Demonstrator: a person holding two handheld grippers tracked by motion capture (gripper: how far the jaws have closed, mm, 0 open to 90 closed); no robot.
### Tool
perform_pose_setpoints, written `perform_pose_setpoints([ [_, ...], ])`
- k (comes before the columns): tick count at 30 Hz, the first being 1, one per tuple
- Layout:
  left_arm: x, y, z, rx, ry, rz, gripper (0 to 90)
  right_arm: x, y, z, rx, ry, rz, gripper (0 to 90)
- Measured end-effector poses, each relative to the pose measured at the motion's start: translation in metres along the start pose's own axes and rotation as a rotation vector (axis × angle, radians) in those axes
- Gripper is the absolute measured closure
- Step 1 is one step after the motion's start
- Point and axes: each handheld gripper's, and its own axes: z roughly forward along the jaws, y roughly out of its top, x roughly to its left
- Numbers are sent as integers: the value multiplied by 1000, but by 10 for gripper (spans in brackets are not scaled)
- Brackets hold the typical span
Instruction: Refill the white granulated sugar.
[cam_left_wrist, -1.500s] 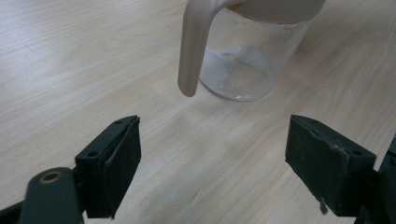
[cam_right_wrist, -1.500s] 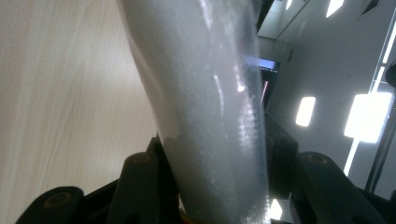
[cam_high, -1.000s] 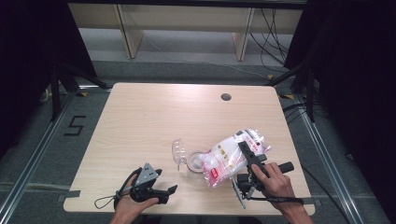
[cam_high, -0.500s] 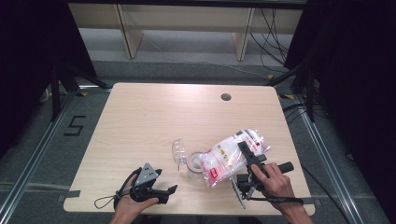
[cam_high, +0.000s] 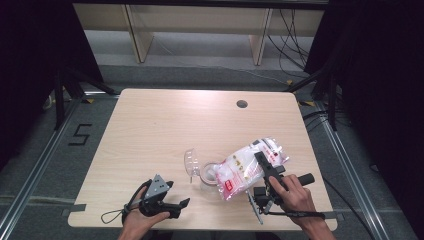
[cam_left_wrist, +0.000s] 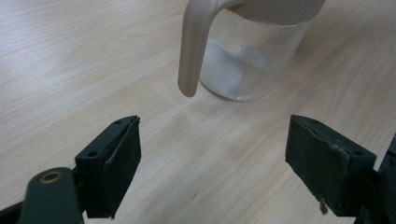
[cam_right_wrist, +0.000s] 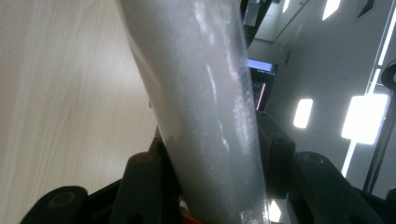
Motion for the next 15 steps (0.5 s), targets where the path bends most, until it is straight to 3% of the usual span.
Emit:
perform_pose_setpoints([
  [3, 0, 0, 0, 0, 7, 2, 179, 3, 0, 0, 1, -6, 29, 607],
  [4, 1, 1, -1, 1, 6, 22, 179, 4, 0, 0, 4, -1, 34, 607],
  [9, 0, 0, -1, 1, 8, 18, 179, 2, 1, 0, -6, -8, 24, 610],
  [11, 1, 1, -1, 0, 6, 21, 179, 1, 1, -1, 8, 11, 14, 612],
  [15, 0, 0, 0, 2, 0, 9, 179, 2, 0, 0, -9, -8, 16, 615],
])
